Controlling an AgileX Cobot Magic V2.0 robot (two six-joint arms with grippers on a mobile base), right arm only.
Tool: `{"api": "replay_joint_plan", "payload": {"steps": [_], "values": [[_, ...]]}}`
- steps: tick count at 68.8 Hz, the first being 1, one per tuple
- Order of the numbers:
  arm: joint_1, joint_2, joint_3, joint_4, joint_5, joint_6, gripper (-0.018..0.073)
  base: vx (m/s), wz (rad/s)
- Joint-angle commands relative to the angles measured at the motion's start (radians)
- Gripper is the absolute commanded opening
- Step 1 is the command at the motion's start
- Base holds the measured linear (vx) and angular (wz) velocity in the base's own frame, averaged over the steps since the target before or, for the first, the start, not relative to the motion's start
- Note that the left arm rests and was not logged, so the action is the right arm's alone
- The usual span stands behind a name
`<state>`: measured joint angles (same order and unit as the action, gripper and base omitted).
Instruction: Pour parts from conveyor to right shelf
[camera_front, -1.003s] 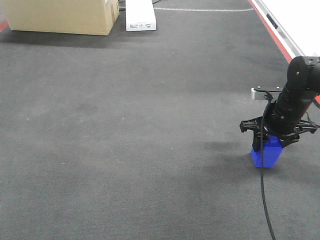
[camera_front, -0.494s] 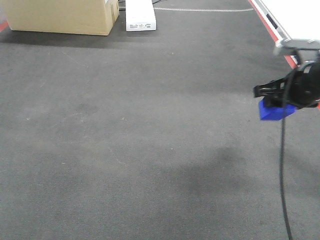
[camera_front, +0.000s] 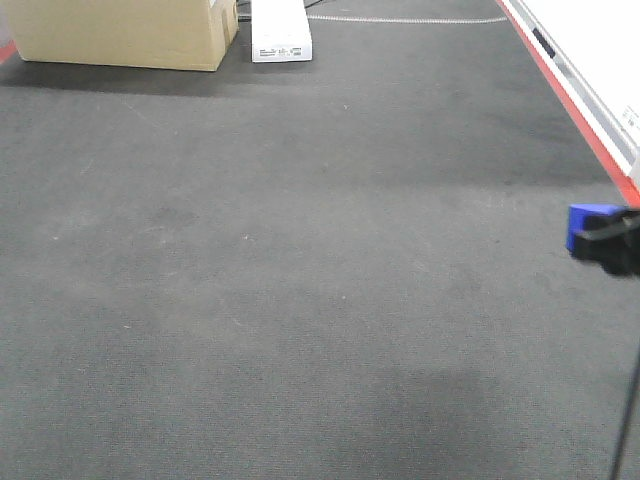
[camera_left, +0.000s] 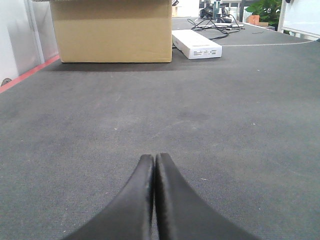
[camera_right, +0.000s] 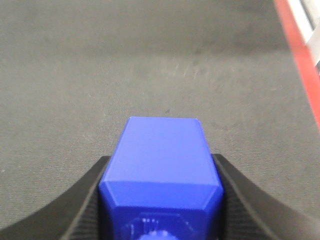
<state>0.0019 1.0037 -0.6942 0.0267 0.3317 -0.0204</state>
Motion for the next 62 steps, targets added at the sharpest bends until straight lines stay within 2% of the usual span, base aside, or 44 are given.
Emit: {"api": "replay_joint_plan", "payload": {"steps": [1, 16, 34, 62], "values": [[-0.003, -0.115, 0.047, 0.001, -0.109, -0.019, -0.0006, 0.0, 0.0], [-0.003, -0.419, 0.208, 0.001, -0.116, -0.105, -0.0006, 0.0, 0.0], [-0.003, -0.723, 0.347, 0.001, -0.132, -0.112, -0.0006, 0.0, 0.0], [-0.003, -0.762, 0.386, 0.001, -0.178, -0.114, -0.0006, 0.0, 0.0]]}}
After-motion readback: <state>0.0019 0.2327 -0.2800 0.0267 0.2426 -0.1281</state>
